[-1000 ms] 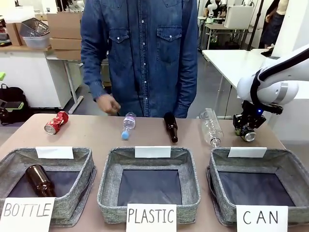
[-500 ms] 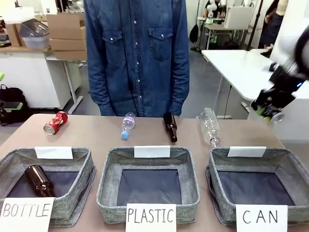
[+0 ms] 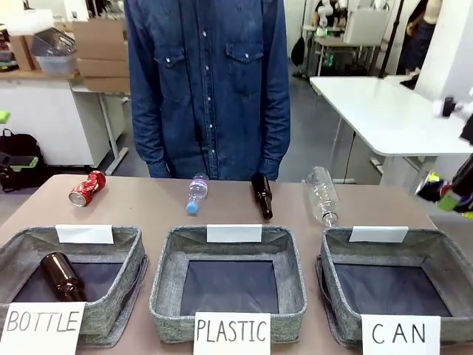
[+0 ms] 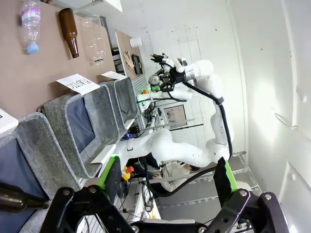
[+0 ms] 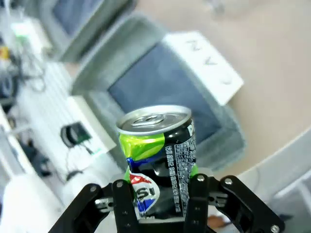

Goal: Sort the can waste into the basket.
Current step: Pick up the can waste from the table and place it in the right Fabric basket.

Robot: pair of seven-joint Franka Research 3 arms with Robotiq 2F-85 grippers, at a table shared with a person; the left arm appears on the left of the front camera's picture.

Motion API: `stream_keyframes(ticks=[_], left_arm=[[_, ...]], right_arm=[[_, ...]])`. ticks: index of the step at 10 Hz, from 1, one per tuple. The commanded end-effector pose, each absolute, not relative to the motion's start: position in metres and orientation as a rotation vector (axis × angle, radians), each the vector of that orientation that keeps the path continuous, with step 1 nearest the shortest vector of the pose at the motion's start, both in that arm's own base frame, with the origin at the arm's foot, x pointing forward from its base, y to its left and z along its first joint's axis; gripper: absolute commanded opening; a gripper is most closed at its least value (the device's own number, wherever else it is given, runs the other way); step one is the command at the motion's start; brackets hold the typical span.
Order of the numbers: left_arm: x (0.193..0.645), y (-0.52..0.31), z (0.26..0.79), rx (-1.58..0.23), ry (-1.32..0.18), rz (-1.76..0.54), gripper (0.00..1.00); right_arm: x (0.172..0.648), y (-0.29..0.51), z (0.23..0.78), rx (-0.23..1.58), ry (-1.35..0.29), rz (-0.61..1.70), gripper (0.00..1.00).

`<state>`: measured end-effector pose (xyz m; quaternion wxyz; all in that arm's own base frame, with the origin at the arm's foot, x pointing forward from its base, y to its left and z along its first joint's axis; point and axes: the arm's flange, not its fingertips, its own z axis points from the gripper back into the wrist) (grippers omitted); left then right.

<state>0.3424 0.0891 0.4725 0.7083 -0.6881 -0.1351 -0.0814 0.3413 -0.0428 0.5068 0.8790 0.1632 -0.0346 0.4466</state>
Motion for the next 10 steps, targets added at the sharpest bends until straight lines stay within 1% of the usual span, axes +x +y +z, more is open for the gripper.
stream_keyframes(ticks=[1,2,3,4,8,9,10], left_arm=[[0.343,0.087,0.474,-1.545,-0.321,-0.194,1.0],[0.343,0.087,0.474,-1.545,-0.321,-0.194,1.0],[0.343,0.087,0.474,-1.545,-0.321,-0.194,1.0],[0.343,0.087,0.474,-1.545,-0.321,-0.194,1.0],[0.343,0.087,0.474,-1.545,-0.321,-0.194,1.0],[0.343,0.087,0.474,-1.545,-0.321,-0.194,1.0],[0.343,0.087,0.474,-1.545,-0.321,-0.194,1.0]], right_arm=[[0.321,-0.026,0.499,0.301,-0.14,1.255,0.0],[0.314,-0.021,0.498,0.264,-0.136,1.372,0.0],[0.31,-0.02,0.497,0.263,-0.11,1.467,0.0],[0.31,-0.021,0.497,0.274,-0.099,1.505,0.0],[0.317,-0.027,0.501,0.309,-0.09,1.497,0.0],[0.319,-0.029,0.502,0.322,-0.086,1.495,0.6],[0.321,-0.031,0.502,0.327,-0.083,1.49,0.86]])
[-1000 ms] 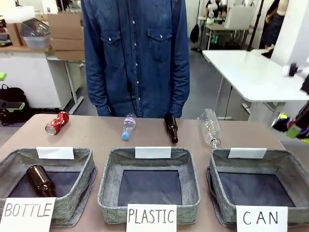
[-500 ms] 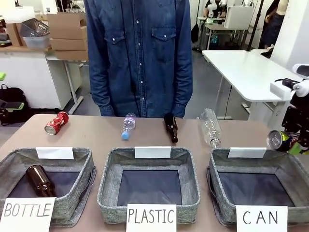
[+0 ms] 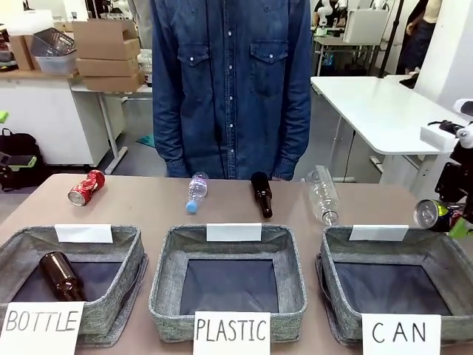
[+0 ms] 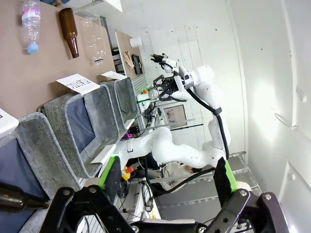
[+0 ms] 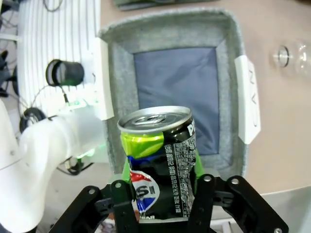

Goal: Sort the can waste into the basket.
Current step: Pick up the can waste from the table and place it in the right Fabric basket.

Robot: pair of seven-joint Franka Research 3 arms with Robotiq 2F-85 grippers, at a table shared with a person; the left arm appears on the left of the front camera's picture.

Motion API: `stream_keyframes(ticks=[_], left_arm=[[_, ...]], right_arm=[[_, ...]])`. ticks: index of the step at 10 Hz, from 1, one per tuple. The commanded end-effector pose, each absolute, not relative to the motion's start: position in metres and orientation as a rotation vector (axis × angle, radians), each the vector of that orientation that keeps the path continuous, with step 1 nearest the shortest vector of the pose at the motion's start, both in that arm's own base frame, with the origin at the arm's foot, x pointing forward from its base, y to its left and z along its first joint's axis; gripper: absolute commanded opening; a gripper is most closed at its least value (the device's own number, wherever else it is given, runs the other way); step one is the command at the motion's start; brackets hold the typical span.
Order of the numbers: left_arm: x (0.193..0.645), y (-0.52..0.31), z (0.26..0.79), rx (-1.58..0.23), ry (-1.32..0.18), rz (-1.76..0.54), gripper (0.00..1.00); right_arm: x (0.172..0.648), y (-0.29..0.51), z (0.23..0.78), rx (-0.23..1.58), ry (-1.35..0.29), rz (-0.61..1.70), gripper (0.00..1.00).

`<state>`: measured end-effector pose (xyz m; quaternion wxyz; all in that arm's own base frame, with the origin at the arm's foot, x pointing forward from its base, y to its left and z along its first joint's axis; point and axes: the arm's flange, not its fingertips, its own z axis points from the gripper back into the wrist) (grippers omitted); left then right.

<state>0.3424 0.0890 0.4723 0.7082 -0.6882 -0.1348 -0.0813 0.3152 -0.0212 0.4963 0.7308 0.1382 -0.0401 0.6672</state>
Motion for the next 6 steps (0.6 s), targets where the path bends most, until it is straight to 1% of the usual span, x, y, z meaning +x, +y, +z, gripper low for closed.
stream_keyframes(ticks=[1,6], left_arm=[[0.3428,0.0869,0.4739,-1.545,-0.321,-0.194,1.0],[0.3428,0.0869,0.4739,-1.545,-0.321,-0.194,1.0]], right_arm=[[0.323,-0.0315,0.5024,0.336,-0.079,1.478,1.0],[0.3288,-0.0357,0.5015,0.374,-0.078,1.444,1.0]])
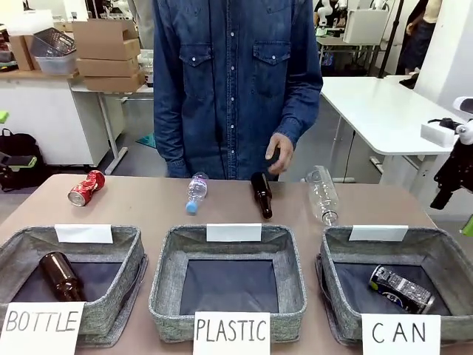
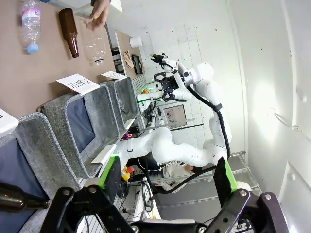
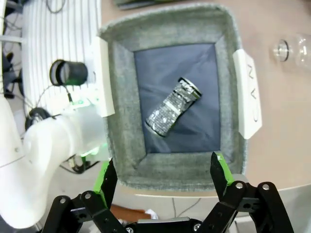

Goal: Sort the can waste into the basket.
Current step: Pick up the can waste from the table and place it in the right Fabric basket.

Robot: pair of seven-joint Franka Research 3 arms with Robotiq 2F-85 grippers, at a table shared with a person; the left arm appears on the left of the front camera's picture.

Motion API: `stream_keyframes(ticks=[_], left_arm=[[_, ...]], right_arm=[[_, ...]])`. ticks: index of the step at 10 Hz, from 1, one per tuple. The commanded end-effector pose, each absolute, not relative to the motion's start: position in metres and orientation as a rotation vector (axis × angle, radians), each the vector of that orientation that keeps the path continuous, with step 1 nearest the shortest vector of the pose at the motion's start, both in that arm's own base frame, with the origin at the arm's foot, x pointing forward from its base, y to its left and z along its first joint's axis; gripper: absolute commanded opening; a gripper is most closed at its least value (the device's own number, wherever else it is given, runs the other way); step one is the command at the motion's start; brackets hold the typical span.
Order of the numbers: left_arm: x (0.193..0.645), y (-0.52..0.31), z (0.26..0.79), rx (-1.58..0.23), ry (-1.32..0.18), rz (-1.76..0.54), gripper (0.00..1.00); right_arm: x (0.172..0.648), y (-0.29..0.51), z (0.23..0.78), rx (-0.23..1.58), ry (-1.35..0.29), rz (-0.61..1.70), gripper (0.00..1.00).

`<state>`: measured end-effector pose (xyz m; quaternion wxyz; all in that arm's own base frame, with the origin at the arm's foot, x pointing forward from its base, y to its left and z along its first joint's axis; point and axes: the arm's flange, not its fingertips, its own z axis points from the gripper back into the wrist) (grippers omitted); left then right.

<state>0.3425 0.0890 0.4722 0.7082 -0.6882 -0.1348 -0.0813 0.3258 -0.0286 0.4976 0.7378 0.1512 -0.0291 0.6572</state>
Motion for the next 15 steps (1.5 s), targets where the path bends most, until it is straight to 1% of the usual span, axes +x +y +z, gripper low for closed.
stream_keyframes(ticks=[1,2,3,4,5,6,7,8,9,10,11,13,14,15], left_arm=[[0.343,0.087,0.474,-1.545,-0.321,-0.194,1.0],[0.343,0.087,0.474,-1.545,-0.321,-0.194,1.0],[0.343,0.087,0.474,-1.545,-0.321,-0.194,1.0],[0.343,0.087,0.474,-1.545,-0.321,-0.194,1.0],[0.343,0.087,0.474,-1.545,-0.321,-0.194,1.0],[0.343,0.087,0.474,-1.545,-0.321,-0.194,1.0],[0.343,0.087,0.474,-1.545,-0.321,-0.194,1.0],[0.343,0.087,0.474,-1.545,-0.321,-0.194,1.0],[0.343,0.087,0.474,-1.545,-0.321,-0.194,1.0],[0.343,0.087,0.474,-1.545,-0.321,-0.194,1.0],[0.343,0.087,0.474,-1.545,-0.321,-0.194,1.0],[0.343,0.087,0.474,-1.545,-0.321,-0.194,1.0],[0.343,0.087,0.474,-1.545,-0.321,-0.194,1.0],[0.343,0.087,0.474,-1.545,-0.321,-0.194,1.0]], right_arm=[[0.329,-0.036,0.502,0.398,-0.075,1.433,1.0],[0.332,-0.037,0.504,0.467,-0.086,1.374,1.0],[0.336,-0.036,0.515,0.662,-0.091,1.182,1.0],[0.344,-0.03,0.535,1.006,-0.132,0.673,1.0],[0.346,-0.036,0.542,1.198,-0.081,0.515,1.0],[0.356,-0.045,0.545,1.332,-0.061,0.365,1.0],[0.366,-0.051,0.546,1.425,-0.04,0.204,1.0],[0.38,-0.061,0.541,1.5,-0.056,-0.052,1.0],[0.393,-0.061,0.53,1.384,-0.095,-0.442,1.0],[0.394,-0.061,0.525,1.406,-0.216,-0.481,1.0],[0.392,-0.063,0.521,1.409,-0.328,-0.585,1.0],[0.37,-0.072,0.525,1.484,-0.491,-0.571,1.0],[0.403,-0.088,0.513,1.208,0.022,0.041,1.0],[0.403,-0.088,0.513,1.208,0.022,0.041,1.0]])
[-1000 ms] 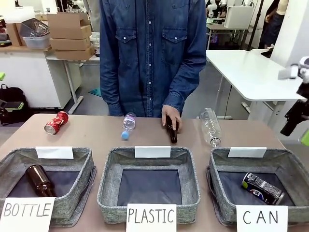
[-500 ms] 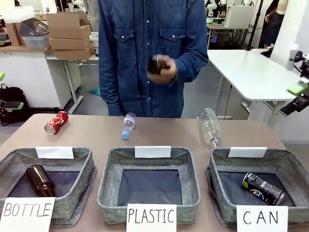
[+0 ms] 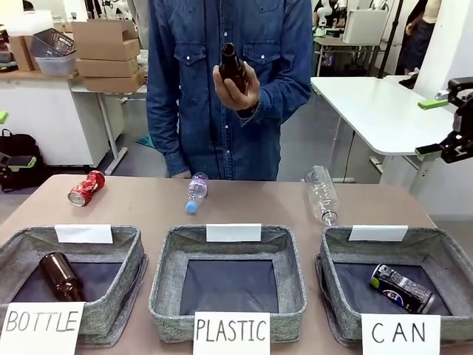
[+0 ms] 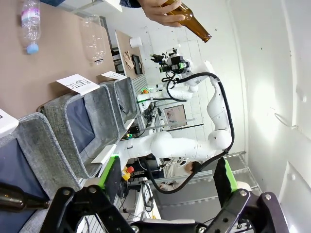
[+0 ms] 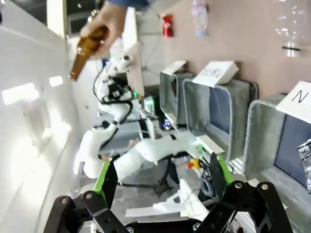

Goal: Sort the can waste into the basket.
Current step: Pick up the can waste from the table and place it in the right Fabric basket.

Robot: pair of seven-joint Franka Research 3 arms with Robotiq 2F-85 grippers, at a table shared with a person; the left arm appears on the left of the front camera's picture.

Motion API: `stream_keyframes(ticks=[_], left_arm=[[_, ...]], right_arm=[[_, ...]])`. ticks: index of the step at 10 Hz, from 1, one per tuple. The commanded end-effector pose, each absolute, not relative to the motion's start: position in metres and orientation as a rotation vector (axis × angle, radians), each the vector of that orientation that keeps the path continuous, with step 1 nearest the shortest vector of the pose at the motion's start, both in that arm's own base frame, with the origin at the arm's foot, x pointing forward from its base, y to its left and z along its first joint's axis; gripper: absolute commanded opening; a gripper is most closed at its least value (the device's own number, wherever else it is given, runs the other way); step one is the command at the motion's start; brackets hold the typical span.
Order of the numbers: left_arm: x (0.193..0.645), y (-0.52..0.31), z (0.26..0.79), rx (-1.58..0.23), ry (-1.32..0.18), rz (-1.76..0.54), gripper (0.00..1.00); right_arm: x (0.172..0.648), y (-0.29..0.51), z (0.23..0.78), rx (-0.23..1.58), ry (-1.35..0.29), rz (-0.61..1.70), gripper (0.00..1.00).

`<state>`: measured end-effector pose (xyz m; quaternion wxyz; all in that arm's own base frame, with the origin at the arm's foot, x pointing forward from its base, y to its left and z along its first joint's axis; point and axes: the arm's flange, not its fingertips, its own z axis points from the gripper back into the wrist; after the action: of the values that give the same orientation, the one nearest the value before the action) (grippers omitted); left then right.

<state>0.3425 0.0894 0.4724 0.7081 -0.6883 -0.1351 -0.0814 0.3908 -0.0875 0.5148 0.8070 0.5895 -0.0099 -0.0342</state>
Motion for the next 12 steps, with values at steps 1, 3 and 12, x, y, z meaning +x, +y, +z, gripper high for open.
stream_keyframes(ticks=[1,3,12], left_arm=[[0.343,0.087,0.474,-1.545,-0.321,-0.194,1.0],[0.343,0.087,0.474,-1.545,-0.321,-0.194,1.0],[0.308,0.107,0.498,-1.505,-0.305,-0.262,1.0]], right_arm=[[0.403,-0.088,0.513,1.208,0.022,0.041,1.0],[0.403,-0.088,0.513,1.208,0.022,0.041,1.0],[0.403,-0.088,0.513,1.208,0.022,0.041,1.0]])
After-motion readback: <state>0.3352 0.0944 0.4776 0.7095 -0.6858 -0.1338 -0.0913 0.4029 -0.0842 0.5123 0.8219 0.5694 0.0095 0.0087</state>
